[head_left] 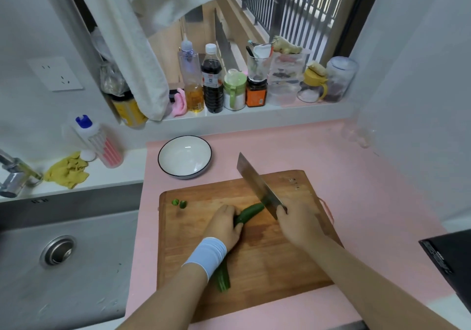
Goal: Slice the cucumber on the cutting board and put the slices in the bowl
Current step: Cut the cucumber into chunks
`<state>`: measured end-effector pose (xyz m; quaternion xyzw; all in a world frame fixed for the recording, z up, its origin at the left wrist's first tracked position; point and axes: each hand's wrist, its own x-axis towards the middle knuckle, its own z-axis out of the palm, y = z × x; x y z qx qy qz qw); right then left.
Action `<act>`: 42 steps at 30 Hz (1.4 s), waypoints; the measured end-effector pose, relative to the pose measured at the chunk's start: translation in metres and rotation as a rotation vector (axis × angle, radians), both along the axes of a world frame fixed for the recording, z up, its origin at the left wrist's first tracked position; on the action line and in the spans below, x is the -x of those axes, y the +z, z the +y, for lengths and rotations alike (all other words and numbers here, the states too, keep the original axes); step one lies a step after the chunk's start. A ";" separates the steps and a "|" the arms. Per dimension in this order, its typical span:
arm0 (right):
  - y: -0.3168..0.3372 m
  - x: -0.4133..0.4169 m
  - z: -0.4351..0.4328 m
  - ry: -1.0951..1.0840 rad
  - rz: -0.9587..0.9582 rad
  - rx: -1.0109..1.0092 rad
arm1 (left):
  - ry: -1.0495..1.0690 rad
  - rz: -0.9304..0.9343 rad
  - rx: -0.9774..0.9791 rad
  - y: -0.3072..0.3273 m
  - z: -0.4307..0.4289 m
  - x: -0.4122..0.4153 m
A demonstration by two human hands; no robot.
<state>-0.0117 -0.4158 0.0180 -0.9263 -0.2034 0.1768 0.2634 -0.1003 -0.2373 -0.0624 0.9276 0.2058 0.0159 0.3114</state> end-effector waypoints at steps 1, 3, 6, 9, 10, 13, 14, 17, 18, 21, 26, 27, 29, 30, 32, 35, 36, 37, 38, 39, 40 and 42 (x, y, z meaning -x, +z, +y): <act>0.000 0.001 -0.001 0.014 0.001 -0.003 | 0.013 -0.011 0.008 0.001 0.000 -0.004; 0.002 0.006 -0.003 0.040 -0.004 -0.008 | 0.017 -0.006 0.017 0.004 -0.003 -0.009; 0.004 0.014 -0.004 0.061 -0.020 0.000 | 0.040 -0.052 -0.006 0.001 -0.010 -0.008; 0.002 0.023 -0.004 0.097 -0.047 0.003 | 0.046 -0.154 -0.030 -0.006 -0.015 0.002; 0.002 0.026 -0.004 0.109 -0.056 0.004 | 0.038 -0.179 -0.040 -0.009 -0.016 0.004; -0.001 0.034 -0.001 0.119 -0.076 0.009 | 0.063 -0.228 -0.039 -0.016 -0.017 0.007; -0.002 0.036 -0.001 0.119 -0.074 0.016 | 0.080 -0.233 -0.033 -0.016 -0.017 0.007; -0.003 0.038 0.002 0.104 -0.073 0.039 | 0.103 -0.242 -0.004 -0.018 -0.017 0.006; -0.004 0.039 0.002 0.097 -0.075 0.048 | 0.105 -0.247 0.002 -0.018 -0.017 0.006; -0.005 0.040 0.002 0.079 -0.071 0.063 | 0.113 -0.264 0.015 -0.020 -0.016 0.006; -0.006 0.037 0.007 0.082 -0.026 0.071 | 0.119 -0.289 0.031 -0.023 -0.015 0.007; -0.006 0.034 0.007 0.085 -0.012 0.078 | 0.116 -0.294 0.031 -0.024 -0.015 0.007; -0.007 0.028 0.009 0.093 0.018 0.100 | 0.109 -0.305 0.030 -0.025 -0.015 0.007; -0.007 0.025 0.009 0.104 0.033 0.114 | 0.108 -0.309 0.029 -0.026 -0.015 0.006; -0.009 0.020 0.010 0.128 0.051 0.133 | 0.110 -0.313 0.034 -0.027 -0.015 0.006; -0.015 0.017 0.013 0.128 0.077 0.135 | 0.114 -0.325 0.044 -0.027 -0.014 0.006; -0.018 0.019 0.014 0.123 0.089 0.132 | 0.117 -0.329 0.050 -0.027 -0.013 0.006; -0.022 0.021 0.014 0.118 0.100 0.127 | 0.120 -0.334 0.056 -0.028 -0.013 0.006; -0.026 0.024 0.014 0.109 0.108 0.118 | 0.122 -0.335 0.062 -0.028 -0.013 0.006; -0.029 0.026 0.013 0.098 0.112 0.110 | 0.124 -0.335 0.064 -0.028 -0.013 0.007; -0.030 0.028 0.012 0.085 0.111 0.108 | 0.124 -0.335 0.062 -0.028 -0.013 0.006; -0.032 0.030 0.012 0.068 0.098 0.111 | 0.124 -0.334 0.057 -0.028 -0.014 0.006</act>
